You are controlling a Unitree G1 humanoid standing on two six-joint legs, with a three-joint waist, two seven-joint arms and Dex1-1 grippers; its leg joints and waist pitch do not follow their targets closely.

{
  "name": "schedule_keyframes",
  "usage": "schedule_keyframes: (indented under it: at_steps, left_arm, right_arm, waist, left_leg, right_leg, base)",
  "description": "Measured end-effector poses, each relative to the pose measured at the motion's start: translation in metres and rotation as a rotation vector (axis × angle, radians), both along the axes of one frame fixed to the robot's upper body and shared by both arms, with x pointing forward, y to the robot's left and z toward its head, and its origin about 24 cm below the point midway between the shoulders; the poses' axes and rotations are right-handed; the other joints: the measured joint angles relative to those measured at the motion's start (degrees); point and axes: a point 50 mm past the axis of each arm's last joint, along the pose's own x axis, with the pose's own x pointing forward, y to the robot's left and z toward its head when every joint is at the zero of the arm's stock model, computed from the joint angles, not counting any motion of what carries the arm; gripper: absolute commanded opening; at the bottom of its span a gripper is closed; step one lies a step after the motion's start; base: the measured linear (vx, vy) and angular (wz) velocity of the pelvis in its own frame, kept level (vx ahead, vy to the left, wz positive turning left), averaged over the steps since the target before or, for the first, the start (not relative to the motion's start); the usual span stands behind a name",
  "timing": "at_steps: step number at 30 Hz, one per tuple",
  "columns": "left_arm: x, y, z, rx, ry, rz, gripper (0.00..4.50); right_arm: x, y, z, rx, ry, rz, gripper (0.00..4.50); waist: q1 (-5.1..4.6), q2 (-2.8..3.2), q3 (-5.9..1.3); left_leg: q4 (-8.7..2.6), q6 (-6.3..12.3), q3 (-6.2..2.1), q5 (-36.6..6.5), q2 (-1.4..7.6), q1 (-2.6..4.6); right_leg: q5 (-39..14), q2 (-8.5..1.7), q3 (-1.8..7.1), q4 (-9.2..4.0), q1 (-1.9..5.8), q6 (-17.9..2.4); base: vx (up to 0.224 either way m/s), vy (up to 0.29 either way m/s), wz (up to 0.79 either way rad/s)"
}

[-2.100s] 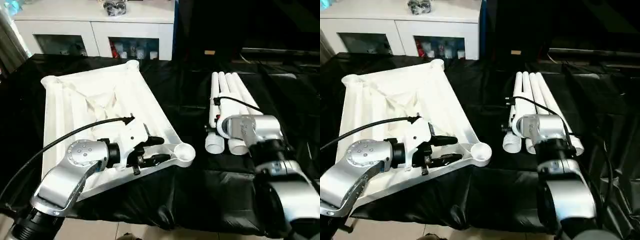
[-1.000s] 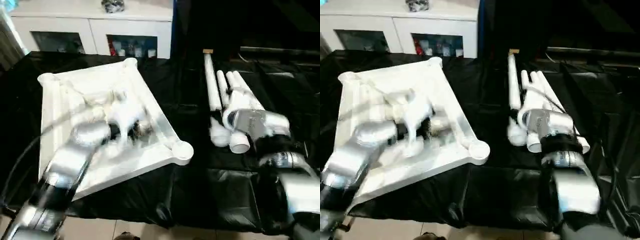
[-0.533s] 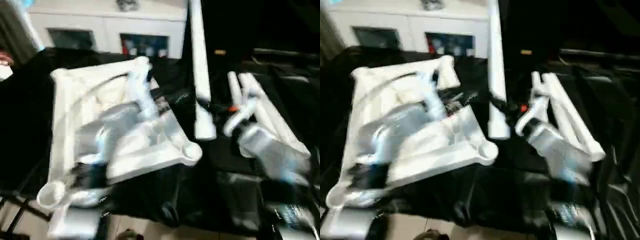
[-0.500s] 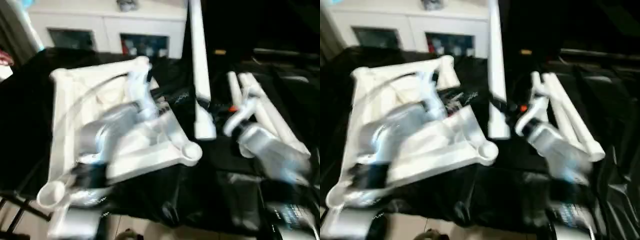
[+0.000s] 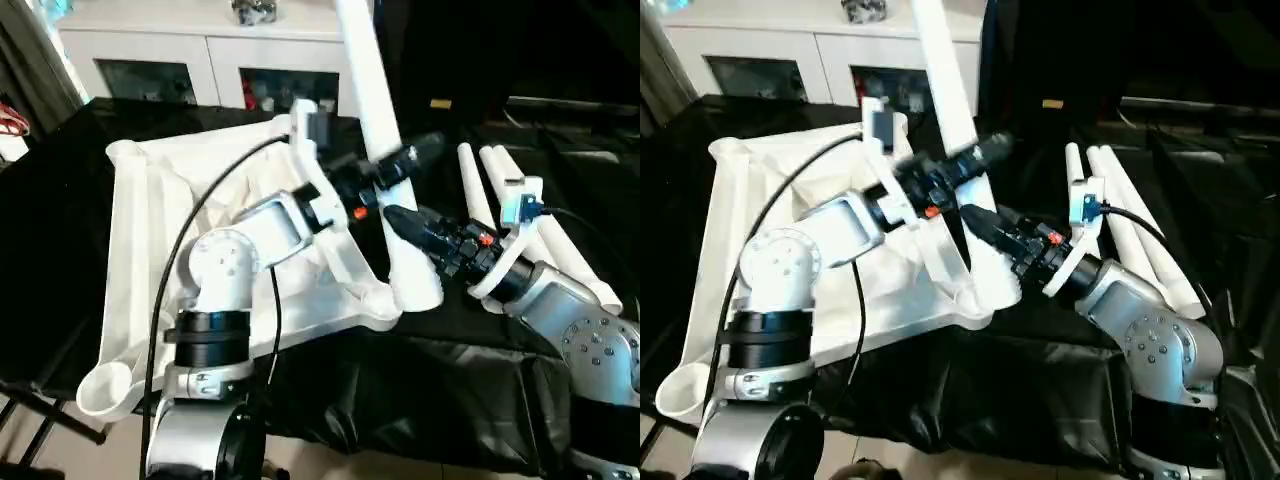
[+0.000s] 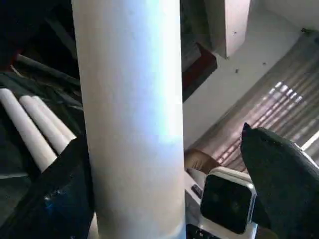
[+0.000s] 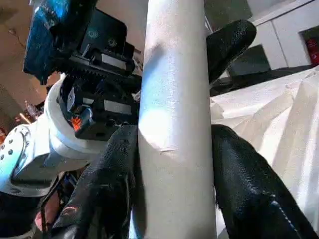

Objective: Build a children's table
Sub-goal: Pick table leg

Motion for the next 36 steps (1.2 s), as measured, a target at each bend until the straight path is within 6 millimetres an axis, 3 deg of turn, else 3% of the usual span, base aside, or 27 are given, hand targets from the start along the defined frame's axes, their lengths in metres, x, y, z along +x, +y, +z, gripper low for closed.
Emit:
schedule_keyframes:
  at_steps: [11,18,22,23,26,28,29,36]
  left_arm:
    - [0.018,0.011,-0.004,0.156,0.059,0.300,3.46]
    - [0.019,0.014,-0.003,0.153,0.083,0.357,3.01]
    - [0.017,0.015,0.001,0.118,0.082,0.341,2.87]
    - [0.017,0.016,0.002,0.106,0.082,0.335,2.64]
    - [0.015,0.014,0.003,0.076,0.062,0.297,2.43]
    - [0.012,0.011,0.005,0.051,0.027,0.232,2.31]
    - [0.008,0.007,0.006,0.058,-0.017,0.152,2.03]
    - [-0.002,0.007,0.009,0.061,-0.129,-0.073,1.85]
  right_arm:
    - [0.005,0.021,-0.004,-0.172,-0.039,-0.099,1.85]
    - [0.005,0.035,-0.001,-0.215,-0.076,-0.138,1.85]
    - [0.005,0.038,-0.001,-0.222,-0.080,-0.136,1.85]
    - [0.005,0.038,0.001,-0.220,-0.084,-0.133,1.85]
    - [0.005,0.036,0.005,-0.181,-0.081,-0.115,2.55]
    - [0.006,0.033,0.008,-0.176,-0.082,-0.080,2.57]
    - [0.005,0.031,0.011,-0.178,-0.083,-0.026,2.75]
    - [-0.004,0.019,0.013,-0.216,-0.085,0.161,3.30]
  waist:
    - [-0.18,0.01,-0.01]
    - [-0.50,-0.18,0.06]
    - [-0.59,-0.19,0.07]
    - [-0.63,-0.20,0.07]
    - [-0.64,-0.19,0.07]
    - [-0.62,-0.18,0.07]
    - [-0.50,-0.14,0.06]
    - [-0.90,0.23,-0.05]
  left_leg:
    - [-0.01,0.31,-0.01,0.0,0.00,-0.24]
    - [-0.01,0.30,0.00,0.0,0.00,-0.23]
    - [-0.01,0.29,0.00,0.0,-0.01,-0.23]
    - [-0.01,0.28,0.01,0.0,-0.01,-0.23]
    - [-0.01,0.30,0.00,0.0,-0.01,-0.23]
    - [0.00,0.31,0.01,0.0,-0.01,-0.24]
    - [0.00,0.31,0.01,0.0,-0.01,-0.24]
    - [0.00,0.29,0.00,0.0,0.00,-0.18]
  right_leg:
    - [0.2,0.00,-0.03,-0.46,0.00,0.3]
    - [0.2,0.00,-0.02,-0.45,0.00,0.3]
    - [0.2,0.00,-0.01,-0.45,0.00,0.3]
    - [0.2,0.00,-0.02,-0.45,0.00,0.3]
    - [0.2,0.00,-0.02,-0.45,0.00,0.3]
    - [0.2,0.00,-0.01,-0.46,0.00,0.3]
    - [0.2,0.00,-0.01,-0.47,0.00,0.3]
    - [0.2,0.00,-0.02,-0.40,0.01,0.3]
  base:
    - [0.000,0.000,0.00]
    - [0.000,0.000,0.00]
    - [0.000,0.000,0.00]
    - [0.000,0.000,0.00]
    - [0.000,0.000,0.00]
    - [0.000,0.000,0.00]
    - [0.000,0.000,0.00]
    - [0.000,0.000,0.00]
